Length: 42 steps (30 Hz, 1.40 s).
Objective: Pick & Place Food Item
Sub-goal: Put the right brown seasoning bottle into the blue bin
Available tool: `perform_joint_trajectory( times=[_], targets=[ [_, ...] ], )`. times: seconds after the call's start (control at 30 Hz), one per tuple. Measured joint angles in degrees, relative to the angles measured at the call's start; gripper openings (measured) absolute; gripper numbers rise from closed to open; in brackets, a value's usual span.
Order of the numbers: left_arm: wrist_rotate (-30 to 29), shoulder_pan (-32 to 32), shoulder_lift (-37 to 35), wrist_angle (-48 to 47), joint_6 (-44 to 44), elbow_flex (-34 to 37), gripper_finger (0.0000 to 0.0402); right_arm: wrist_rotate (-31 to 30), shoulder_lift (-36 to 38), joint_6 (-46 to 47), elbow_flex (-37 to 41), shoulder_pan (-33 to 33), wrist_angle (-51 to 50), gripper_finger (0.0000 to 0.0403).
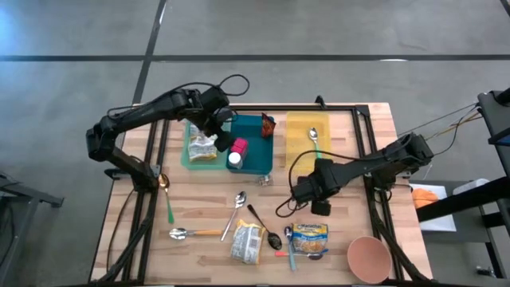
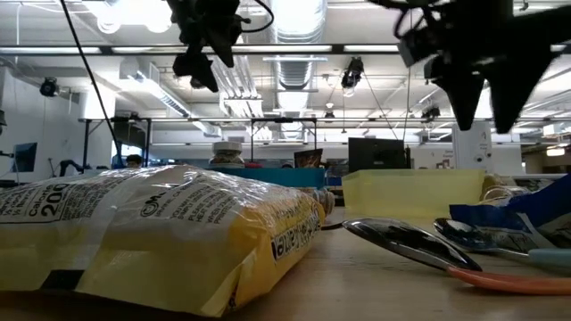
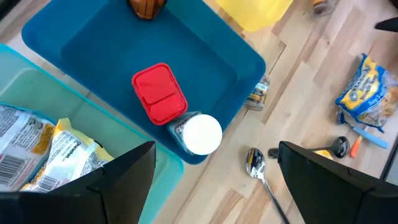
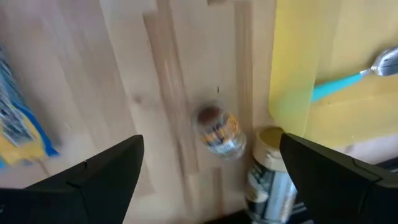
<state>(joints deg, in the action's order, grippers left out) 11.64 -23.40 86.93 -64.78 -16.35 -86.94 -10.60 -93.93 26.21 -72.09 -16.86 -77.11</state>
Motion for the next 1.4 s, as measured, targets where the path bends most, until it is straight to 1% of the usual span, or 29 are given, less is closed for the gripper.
perform_joint_trajectory(
  times=[0.23, 0.5, 0.73, 0.83, 0.93, 1.2, 1.4],
  targets=[
    [0.0, 0.0, -1.8, 0.1, -1.1, 0.0, 0.0341, 1.6, 0.1, -7.6, 5.8, -0.4, 0.7, 0.0374],
    [0.0, 0.0, -1.9, 0.6, -1.7, 0.0, 0.0341, 1.8, 0.9, -14.0, 11.3, -2.5, 8.0, 0.0374],
    [-0.1, 0.0, -1.9, 0.8, -1.7, 0.0, 0.0341, 1.3, 1.3, -17.3, 15.2, -2.5, 13.4, 0.0374],
    [-0.1, 0.0, -1.9, 0.9, -1.9, 0.0, 0.0341, -1.0, 1.7, -18.2, 16.7, -2.5, 14.9, 0.0374],
    [-0.2, 0.0, -1.9, 0.9, -2.5, 0.0, 0.0341, -1.9, 2.3, -19.0, 18.3, -2.5, 16.6, 0.0374],
    [-0.2, 0.0, -1.9, 1.3, -3.8, 0.0, 0.0341, -1.5, 2.6, -22.9, 21.7, -2.2, 21.4, 0.0374],
    [-0.2, 0.0, -1.9, 1.3, -4.8, 0.0, 0.0341, -1.3, 2.6, -23.9, 23.5, -1.6, 22.5, 0.0374]
  ],
)
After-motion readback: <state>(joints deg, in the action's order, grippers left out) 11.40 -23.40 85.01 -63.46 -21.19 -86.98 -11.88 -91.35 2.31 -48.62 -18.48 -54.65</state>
